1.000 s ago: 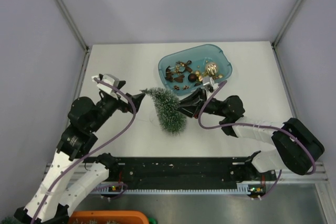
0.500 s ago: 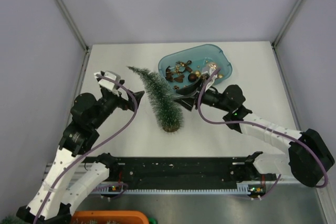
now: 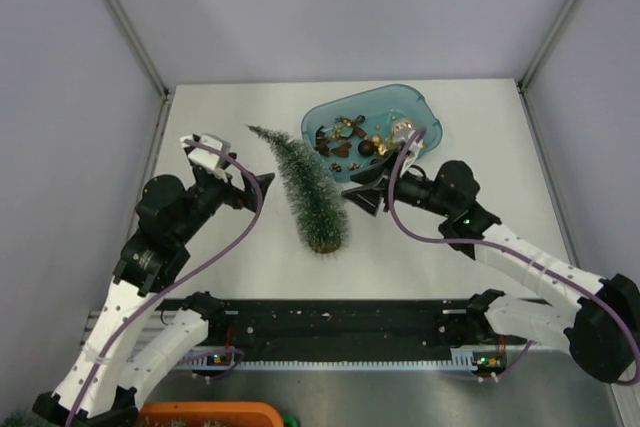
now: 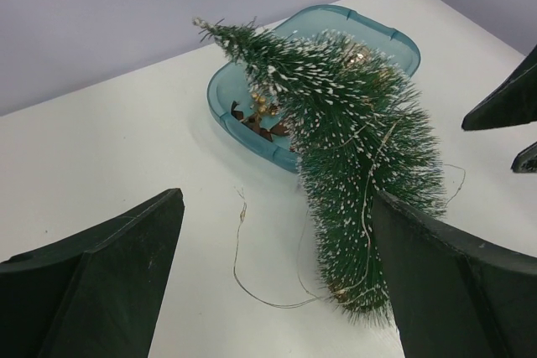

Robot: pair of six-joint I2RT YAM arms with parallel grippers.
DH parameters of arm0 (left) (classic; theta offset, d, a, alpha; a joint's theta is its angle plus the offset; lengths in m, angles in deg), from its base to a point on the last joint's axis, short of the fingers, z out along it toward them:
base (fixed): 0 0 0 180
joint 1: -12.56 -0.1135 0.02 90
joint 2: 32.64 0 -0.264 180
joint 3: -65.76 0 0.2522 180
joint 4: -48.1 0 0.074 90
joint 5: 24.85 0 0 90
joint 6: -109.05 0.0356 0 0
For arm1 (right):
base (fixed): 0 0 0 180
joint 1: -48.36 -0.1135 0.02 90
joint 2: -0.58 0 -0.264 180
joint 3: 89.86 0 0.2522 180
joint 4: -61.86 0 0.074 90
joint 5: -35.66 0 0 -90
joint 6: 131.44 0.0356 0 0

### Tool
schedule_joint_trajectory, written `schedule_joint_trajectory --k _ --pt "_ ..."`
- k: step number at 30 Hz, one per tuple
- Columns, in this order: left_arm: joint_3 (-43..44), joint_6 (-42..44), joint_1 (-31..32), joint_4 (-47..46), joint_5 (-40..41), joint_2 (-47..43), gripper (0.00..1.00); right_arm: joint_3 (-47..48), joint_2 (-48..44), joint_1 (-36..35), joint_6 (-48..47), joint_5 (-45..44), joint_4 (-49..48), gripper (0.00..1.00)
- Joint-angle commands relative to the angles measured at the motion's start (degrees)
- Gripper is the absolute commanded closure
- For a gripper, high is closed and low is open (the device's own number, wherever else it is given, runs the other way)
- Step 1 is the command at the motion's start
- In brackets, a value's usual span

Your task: Decorate the small christmas tree

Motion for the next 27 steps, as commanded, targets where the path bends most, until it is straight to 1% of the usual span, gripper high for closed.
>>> schedule_joint_trajectory --k 1,5,8,9,12,16,20,23,27 --pt "1.17 0.35 -0.5 -2.15 -0.14 -1.28 0.01 3.08 -6.79 3.3 0.6 -4.62 4.44 0.42" --pt "0.64 0.27 -0.76 -2.24 -0.14 -1.9 0.01 7.47 -5.4 6.47 0.25 -12.97 15.77 0.43" --pt "0.29 0.18 -0.94 -2.06 -0.4 -2.34 0.01 8.01 -1.89 9.27 4.19 -18.24 20.09 0.44" --pt "0.2 0.27 -1.03 -1.8 -0.4 -2.69 0.01 7.57 -0.57 10.5 5.69 -19.21 20.79 0.46" --pt "0.2 0.79 -1.12 -1.27 -0.05 -3.22 0.01 5.38 3.38 12.35 9.82 -20.8 20.89 0.49" --pt "0.11 0.8 -1.2 -0.92 0.39 -3.83 0.01 5.11 11.64 12.71 10.8 -19.4 19.4 0.51" --pt "0.03 0.8 -1.55 -1.01 0.21 -4.36 0.01 5.37 19.38 12.71 12.55 -18.43 14.84 0.53" --pt "0.03 0.8 -2.17 -0.65 -0.14 -4.45 0.01 5.9 22.2 12.71 13.0 -18.61 11.67 0.55" --pt "-0.06 0.8 -2.87 -0.13 -0.84 -4.89 0.01 11.07 22.64 13.76 10.1 -21.85 16.04 0.54"
